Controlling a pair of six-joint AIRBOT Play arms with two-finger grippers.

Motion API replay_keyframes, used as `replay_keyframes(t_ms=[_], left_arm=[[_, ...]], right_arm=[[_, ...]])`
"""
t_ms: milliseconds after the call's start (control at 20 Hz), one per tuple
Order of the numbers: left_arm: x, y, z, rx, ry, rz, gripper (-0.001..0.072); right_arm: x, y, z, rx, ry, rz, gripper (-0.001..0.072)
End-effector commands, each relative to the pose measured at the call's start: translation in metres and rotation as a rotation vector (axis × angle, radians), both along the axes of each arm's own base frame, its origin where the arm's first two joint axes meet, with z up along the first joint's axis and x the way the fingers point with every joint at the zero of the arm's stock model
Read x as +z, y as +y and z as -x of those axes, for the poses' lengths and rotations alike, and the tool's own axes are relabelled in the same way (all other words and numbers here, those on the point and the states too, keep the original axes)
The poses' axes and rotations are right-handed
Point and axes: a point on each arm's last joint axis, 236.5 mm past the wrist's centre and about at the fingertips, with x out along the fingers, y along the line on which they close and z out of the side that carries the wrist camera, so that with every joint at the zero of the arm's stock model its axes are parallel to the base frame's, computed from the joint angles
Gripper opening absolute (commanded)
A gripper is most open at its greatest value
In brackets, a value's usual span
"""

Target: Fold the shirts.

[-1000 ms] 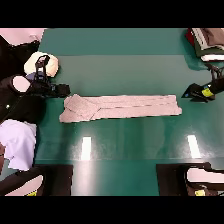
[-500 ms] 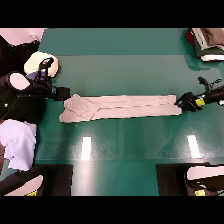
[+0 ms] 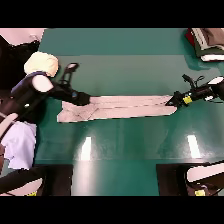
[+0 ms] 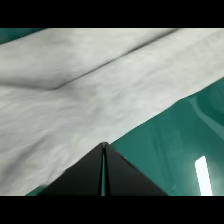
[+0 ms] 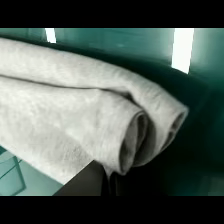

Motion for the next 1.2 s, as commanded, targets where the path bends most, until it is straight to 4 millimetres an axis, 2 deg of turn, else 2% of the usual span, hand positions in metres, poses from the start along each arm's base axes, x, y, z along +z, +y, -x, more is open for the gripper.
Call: replay_keyframes(t_ms=[0,100,250,350,500,600,750,900,1050,1150], left_arm=[[-0.016,-0.070,0.004,-0.122,0.017,0.013,0.0021],[-0.030,-0.105,-0.005,-0.175,0.026,0.008,0.0021],[-0.053,-0.141,-0.018,-0.213,0.064,0.001,0.0021],[-0.073,-0.153,-0.022,-0.231,0.099,-0.016,0.0021],[-0.099,-0.154,-0.028,-0.191,0.147,-0.035,0.0021],[-0.106,-0.153,-0.027,-0.190,0.157,-0.045,0.0020],[-0.098,-0.155,-0.032,-0.196,0.135,-0.040,0.0021],[-0.074,-0.154,-0.038,-0.246,0.093,-0.065,0.0021],[-0.031,-0.133,-0.058,-0.275,-0.012,-0.118,0.0021],[0.004,-0.101,-0.076,-0.243,-0.077,-0.133,0.0021]], right_arm=[[0.041,0.023,-0.007,0.027,-0.098,-0.063,0.0012],[0.092,0.038,-0.016,-0.005,-0.211,-0.130,0.0011],[0.155,0.062,-0.015,-0.027,-0.319,-0.198,0.0011],[0.183,0.075,-0.008,0.006,-0.378,-0.180,0.0011],[0.225,0.099,-0.002,0.074,-0.462,-0.172,0.0010],[0.236,0.110,0.001,0.122,-0.478,-0.127,0.0010],[0.232,0.119,0.006,0.180,-0.469,-0.010,0.0011],[0.242,0.143,0.013,0.228,-0.482,-0.013,0.0011],[0.258,0.170,0.016,0.276,-0.513,-0.032,0.0010],[0.268,0.193,0.014,0.320,-0.531,-0.050,0.0011]])
